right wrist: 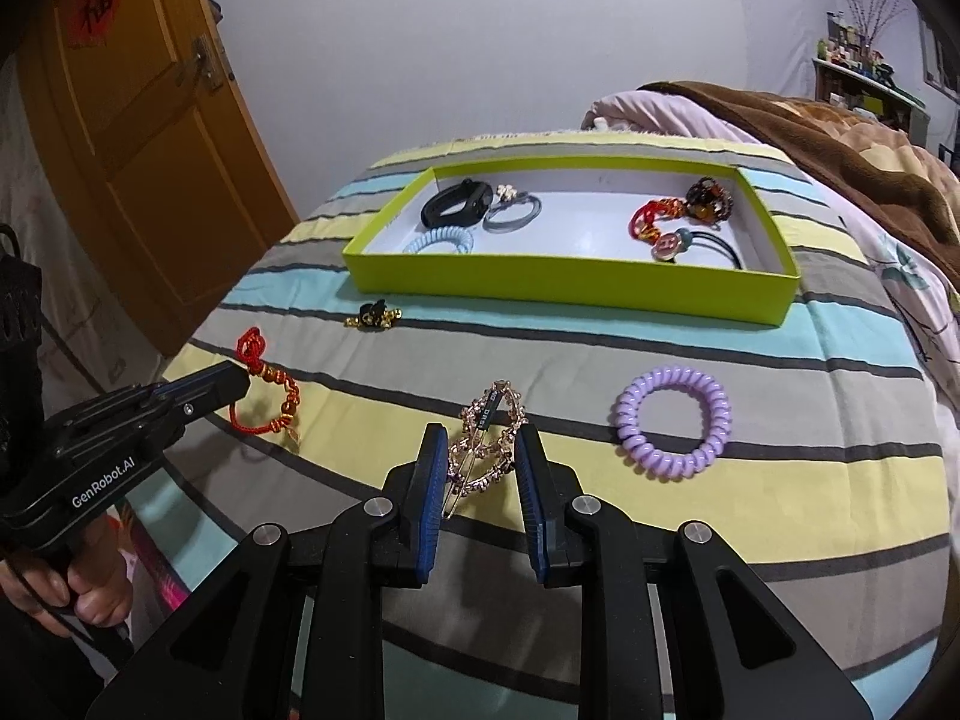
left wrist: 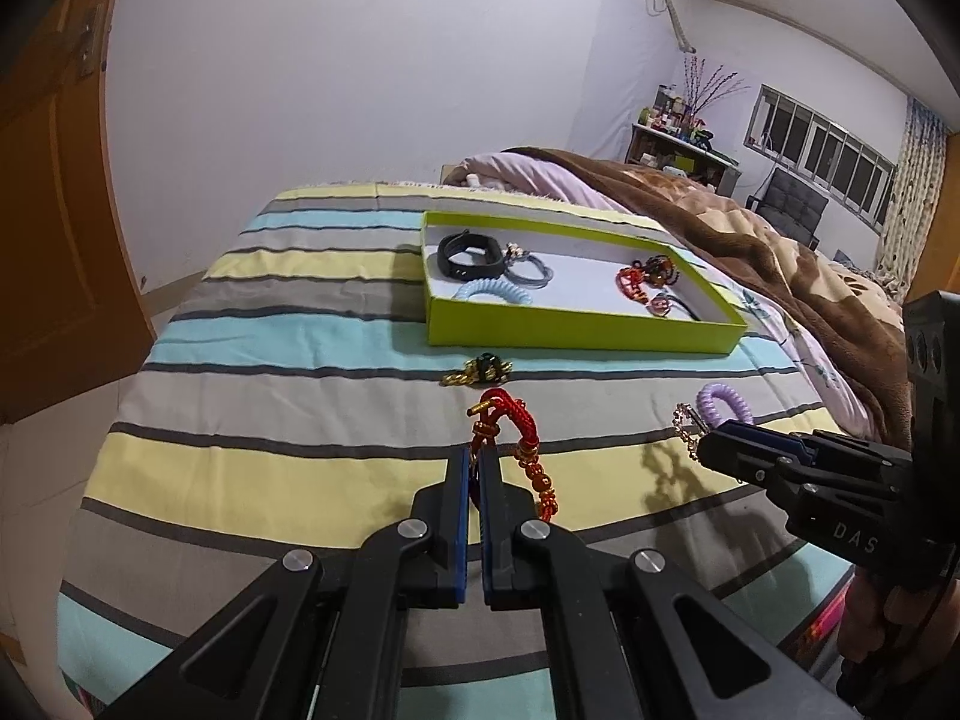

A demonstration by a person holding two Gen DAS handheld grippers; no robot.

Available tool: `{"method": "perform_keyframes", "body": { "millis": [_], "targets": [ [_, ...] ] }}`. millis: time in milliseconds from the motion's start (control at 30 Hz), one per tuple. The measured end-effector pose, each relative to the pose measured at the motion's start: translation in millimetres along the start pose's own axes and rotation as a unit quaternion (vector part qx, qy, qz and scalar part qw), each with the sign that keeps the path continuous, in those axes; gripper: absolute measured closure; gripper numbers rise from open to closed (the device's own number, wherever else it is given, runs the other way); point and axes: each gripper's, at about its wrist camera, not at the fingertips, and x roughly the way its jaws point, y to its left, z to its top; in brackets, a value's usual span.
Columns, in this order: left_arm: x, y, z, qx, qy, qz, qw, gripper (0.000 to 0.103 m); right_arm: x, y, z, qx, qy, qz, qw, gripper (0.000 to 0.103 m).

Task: Organize jewelry
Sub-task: 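Carry the red bracelet and rose-gold clip into the green box and open both tools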

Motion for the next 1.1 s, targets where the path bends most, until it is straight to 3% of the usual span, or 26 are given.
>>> {"method": "perform_keyframes", "body": {
  "millis": [600, 1100],
  "targets": [
    [-37, -59, 38, 0.057, -0.071, -0.015, 0.9958, 0.101, -58, -22, 21, 0.000, -0.075, -0.015, 0.997, 0.079],
    [-7, -70, 78, 0.082, -0.080, -0.013, 0.9933, 0.101, -51, -37, 55, -0.015, -0.092, -0.035, 0.995, 0.079]
  ]
}}
